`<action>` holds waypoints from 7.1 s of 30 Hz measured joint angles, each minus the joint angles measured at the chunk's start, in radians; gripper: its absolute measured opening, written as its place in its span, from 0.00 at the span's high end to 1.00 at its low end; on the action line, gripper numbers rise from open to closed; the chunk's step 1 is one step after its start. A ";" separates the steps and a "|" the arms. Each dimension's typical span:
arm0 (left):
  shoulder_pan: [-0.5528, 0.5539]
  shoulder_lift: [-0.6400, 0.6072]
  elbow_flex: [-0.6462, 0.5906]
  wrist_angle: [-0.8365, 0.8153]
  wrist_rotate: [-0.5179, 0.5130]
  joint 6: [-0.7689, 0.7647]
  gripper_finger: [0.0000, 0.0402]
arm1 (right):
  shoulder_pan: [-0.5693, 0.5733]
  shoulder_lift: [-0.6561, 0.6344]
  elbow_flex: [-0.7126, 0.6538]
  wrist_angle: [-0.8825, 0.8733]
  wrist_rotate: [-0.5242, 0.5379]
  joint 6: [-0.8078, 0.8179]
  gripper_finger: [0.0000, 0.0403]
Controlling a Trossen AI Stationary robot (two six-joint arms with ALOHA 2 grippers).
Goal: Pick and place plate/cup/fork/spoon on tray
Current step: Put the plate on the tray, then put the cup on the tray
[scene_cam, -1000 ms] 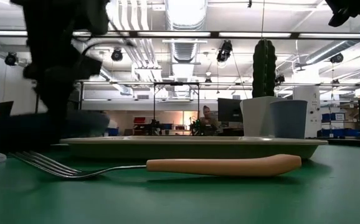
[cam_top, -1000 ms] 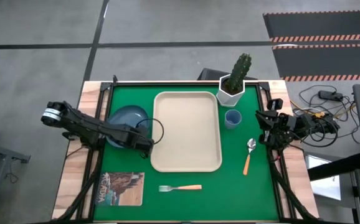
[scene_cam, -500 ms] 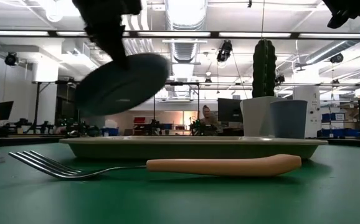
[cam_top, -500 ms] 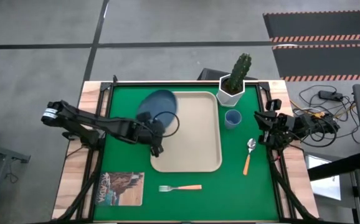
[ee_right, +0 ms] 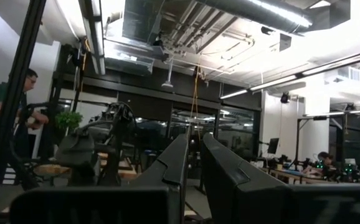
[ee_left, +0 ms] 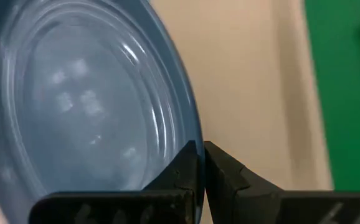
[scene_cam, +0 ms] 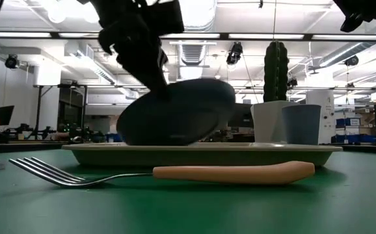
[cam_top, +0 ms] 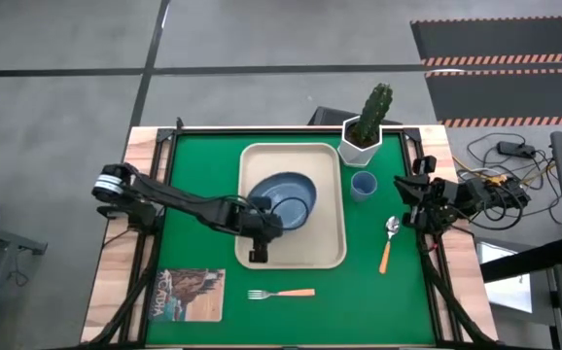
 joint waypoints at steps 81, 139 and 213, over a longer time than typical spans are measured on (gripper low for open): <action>0.021 -0.477 -0.441 0.483 -0.087 -0.062 0.89 | 0.001 0.060 -0.003 -0.045 -0.080 0.232 0.92; 0.048 -0.780 -0.584 0.474 -0.400 0.192 0.89 | 0.006 0.786 0.707 -1.292 0.057 0.985 0.92; 0.048 -0.782 -0.585 0.598 -0.401 0.428 0.89 | -0.403 1.108 0.703 -1.244 -0.140 0.565 0.97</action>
